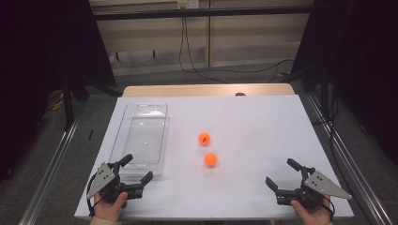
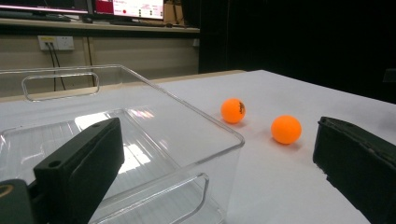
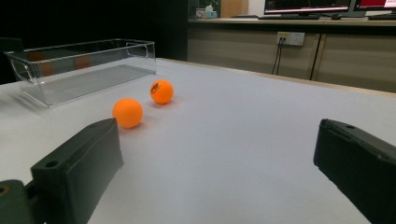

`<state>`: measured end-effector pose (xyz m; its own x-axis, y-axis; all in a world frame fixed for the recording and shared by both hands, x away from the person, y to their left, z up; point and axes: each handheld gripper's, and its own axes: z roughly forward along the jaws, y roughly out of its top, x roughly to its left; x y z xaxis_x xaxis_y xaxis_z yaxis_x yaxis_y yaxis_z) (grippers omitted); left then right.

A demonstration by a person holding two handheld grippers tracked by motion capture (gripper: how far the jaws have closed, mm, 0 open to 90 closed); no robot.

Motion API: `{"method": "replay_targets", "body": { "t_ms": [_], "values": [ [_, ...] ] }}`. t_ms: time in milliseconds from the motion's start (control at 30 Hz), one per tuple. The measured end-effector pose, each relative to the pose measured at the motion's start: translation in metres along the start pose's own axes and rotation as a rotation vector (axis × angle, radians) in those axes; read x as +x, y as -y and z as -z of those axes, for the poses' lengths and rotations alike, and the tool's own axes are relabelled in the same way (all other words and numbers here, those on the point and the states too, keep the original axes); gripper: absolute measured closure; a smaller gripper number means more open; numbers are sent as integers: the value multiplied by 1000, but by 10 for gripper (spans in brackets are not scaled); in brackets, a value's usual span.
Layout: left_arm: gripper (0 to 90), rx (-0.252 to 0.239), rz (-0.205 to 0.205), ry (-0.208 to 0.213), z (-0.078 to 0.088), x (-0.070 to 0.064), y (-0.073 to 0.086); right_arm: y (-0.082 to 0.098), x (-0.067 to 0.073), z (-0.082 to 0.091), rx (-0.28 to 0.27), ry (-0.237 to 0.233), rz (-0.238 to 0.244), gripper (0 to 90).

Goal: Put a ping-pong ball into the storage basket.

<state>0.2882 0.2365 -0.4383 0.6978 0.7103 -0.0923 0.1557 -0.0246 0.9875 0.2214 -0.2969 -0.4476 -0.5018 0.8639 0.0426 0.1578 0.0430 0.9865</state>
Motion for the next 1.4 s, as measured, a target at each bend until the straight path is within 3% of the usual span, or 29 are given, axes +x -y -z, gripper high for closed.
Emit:
{"method": "replay_targets", "body": {
  "t_ms": [533,733,1033,1400],
  "values": [
    [19,2,-10,-4,0,-1,-3,0,0,-1,4,-13,0,4],
    [17,-9,20,1,1,0,-7,-1,0,-3,3,-12,6,4],
    [14,-7,15,13,-5,-6,-13,-1,0,-2,8,-12,3,5],
    [10,0,14,64,-16,-18,-21,-1,1,-1,8,-14,8,5]
  ]
}}
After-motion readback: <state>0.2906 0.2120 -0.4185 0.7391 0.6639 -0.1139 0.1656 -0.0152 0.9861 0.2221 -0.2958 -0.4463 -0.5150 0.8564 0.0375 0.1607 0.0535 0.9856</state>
